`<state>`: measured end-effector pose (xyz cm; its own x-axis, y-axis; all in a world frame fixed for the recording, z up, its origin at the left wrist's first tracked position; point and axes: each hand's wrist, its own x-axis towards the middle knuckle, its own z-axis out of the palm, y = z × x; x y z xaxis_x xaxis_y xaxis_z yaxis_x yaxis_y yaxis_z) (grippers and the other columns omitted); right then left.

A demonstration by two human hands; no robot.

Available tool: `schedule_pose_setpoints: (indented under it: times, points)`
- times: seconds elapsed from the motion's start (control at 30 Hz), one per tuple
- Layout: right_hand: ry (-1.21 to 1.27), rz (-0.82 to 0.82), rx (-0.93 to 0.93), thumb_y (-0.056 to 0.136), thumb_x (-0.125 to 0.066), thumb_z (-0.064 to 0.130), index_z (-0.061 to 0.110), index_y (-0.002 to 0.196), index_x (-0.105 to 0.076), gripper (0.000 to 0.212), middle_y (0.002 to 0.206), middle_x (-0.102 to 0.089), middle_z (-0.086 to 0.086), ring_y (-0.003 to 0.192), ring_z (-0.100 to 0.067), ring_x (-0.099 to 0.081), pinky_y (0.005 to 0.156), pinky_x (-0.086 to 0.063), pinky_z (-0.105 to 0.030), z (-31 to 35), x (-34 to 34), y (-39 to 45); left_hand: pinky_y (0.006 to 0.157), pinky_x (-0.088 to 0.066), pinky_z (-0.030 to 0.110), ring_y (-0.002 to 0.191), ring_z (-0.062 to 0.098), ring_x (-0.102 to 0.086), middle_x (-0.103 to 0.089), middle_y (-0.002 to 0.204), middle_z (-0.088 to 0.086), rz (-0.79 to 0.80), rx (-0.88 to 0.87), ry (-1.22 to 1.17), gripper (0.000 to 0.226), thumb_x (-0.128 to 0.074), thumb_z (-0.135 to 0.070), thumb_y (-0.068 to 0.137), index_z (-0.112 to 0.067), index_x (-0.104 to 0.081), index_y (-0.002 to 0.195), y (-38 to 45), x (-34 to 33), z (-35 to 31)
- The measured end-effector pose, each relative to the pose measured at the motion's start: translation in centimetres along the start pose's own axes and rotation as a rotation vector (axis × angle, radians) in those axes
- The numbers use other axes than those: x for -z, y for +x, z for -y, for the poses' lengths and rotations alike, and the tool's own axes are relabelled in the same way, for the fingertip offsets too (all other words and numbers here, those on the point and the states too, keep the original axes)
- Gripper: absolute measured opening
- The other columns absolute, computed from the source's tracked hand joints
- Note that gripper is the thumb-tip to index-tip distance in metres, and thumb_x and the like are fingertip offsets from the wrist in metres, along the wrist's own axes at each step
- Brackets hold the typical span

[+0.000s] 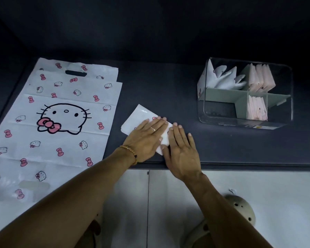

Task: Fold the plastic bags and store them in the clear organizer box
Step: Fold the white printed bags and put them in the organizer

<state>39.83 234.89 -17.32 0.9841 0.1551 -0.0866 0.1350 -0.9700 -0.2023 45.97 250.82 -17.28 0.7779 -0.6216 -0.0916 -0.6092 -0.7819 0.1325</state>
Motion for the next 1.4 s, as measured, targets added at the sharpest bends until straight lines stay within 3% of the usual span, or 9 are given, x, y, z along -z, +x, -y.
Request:
schedule_pose_setpoints:
  times: [0.33, 0.6, 0.73, 0.83, 0.9, 1.07, 1.2, 1.3, 1.4]
  points:
    - [0.013, 0.033, 0.007, 0.101, -0.024, 0.047, 0.011, 0.152, -0.017, 0.063, 0.161, -0.007, -0.004, 0.148, -0.02, -0.001, 0.119, 0.002, -0.04, 0.0, 0.2, 0.4, 0.117, 0.005, 0.035, 0.146, 0.024, 0.009, 0.009, 0.158, 0.012, 0.059, 0.318, 0.009, 0.114, -0.018, -0.084, 0.071, -0.004, 0.008, 0.148, -0.5, 0.0, 4.2]
    - [-0.035, -0.05, 0.207, 0.085, -0.055, 0.051, 0.01, 0.124, -0.054, 0.057, 0.135, -0.051, -0.012, 0.128, -0.03, -0.045, 0.108, -0.036, -0.046, -1.0, 2.4, -2.6, 0.117, 0.007, 0.042, 0.145, 0.022, 0.014, 0.012, 0.158, 0.008, 0.117, 0.046, 0.077, 0.114, -0.022, -0.085, 0.072, -0.009, 0.013, 0.148, -2.1, 0.3, 3.6]
    - [-0.101, 0.154, 0.377, 0.081, -0.053, 0.061, 0.017, 0.146, -0.033, 0.081, 0.158, -0.023, -0.004, 0.145, -0.024, -0.019, 0.118, -0.013, -0.041, -0.9, 2.5, -3.4, 0.116, 0.013, 0.042, 0.143, 0.022, 0.021, 0.018, 0.157, 0.008, 0.164, -0.076, 0.115, 0.105, -0.03, -0.079, 0.078, -0.011, 0.006, 0.15, -2.9, 1.3, 2.7]
    - [-0.102, 0.113, 0.349, 0.081, -0.064, 0.041, 0.014, 0.139, -0.046, 0.066, 0.15, -0.038, -0.008, 0.138, -0.027, -0.035, 0.11, -0.031, -0.045, -0.3, 2.7, -3.9, 0.116, -0.01, 0.044, 0.144, 0.028, -0.004, -0.015, 0.156, 0.013, 0.037, -0.069, 0.098, 0.078, -0.038, -0.068, 0.084, -0.017, -0.035, 0.143, -4.1, 2.5, 1.6]
    - [-0.082, 0.017, 0.352, 0.075, -0.073, 0.025, 0.011, 0.127, -0.059, 0.056, 0.136, -0.054, -0.011, 0.121, -0.031, -0.053, 0.09, -0.047, -0.044, 0.0, 2.9, -4.1, 0.1, -0.03, 0.041, 0.127, 0.027, -0.034, -0.047, 0.135, 0.008, -0.06, -0.093, 0.095, 0.067, -0.03, -0.066, 0.085, -0.019, -0.055, 0.127, -5.6, 2.4, 0.3]
    - [-0.044, -0.04, 0.362, 0.079, -0.066, 0.017, 0.009, 0.114, -0.064, 0.035, 0.121, -0.063, -0.008, 0.104, -0.03, -0.058, 0.082, -0.051, -0.04, 0.5, 3.2, -4.0, 0.093, -0.037, 0.037, 0.116, 0.023, -0.04, -0.045, 0.129, 0.002, 0.072, 0.003, 0.083, 0.092, -0.027, -0.084, 0.071, -0.021, -0.042, 0.138, -8.2, 1.8, -1.1]
    - [0.241, -0.004, 0.132, 0.086, -0.062, 0.026, 0.02, 0.106, -0.067, 0.021, 0.094, -0.064, -0.003, 0.083, -0.023, -0.058, 0.073, -0.048, -0.032, 0.4, 4.0, -2.8, 0.081, -0.045, 0.036, 0.104, 0.026, -0.053, -0.064, 0.112, 0.002, -0.19, 0.074, -0.215, 0.032, -0.061, -0.028, 0.089, -0.016, -0.066, 0.118, -8.4, 2.0, -1.1]
    - [0.561, 0.056, -0.119, 0.085, -0.067, 0.033, 0.028, 0.083, -0.066, 0.006, 0.063, -0.057, 0.01, 0.057, -0.008, -0.051, 0.058, -0.04, -0.024, 0.3, 4.5, -1.0, 0.074, -0.048, 0.033, 0.094, 0.019, -0.052, -0.064, 0.096, 0.002, -0.177, 0.322, -0.466, 0.029, -0.053, -0.035, 0.094, -0.014, -0.07, 0.106, -7.8, 2.1, -1.0]
    - [0.734, 0.103, -0.29, 0.083, -0.072, 0.03, 0.024, 0.078, -0.064, 0.01, 0.072, -0.068, 0.009, 0.069, -0.006, -0.063, 0.063, -0.046, -0.021, 0.4, 4.4, 0.7, 0.06, -0.037, 0.028, 0.066, 0.021, -0.045, -0.051, 0.07, 0.002, -0.206, 0.563, -0.597, 0.038, -0.056, -0.038, 0.092, -0.006, -0.063, 0.073, -6.7, 2.3, -1.1]
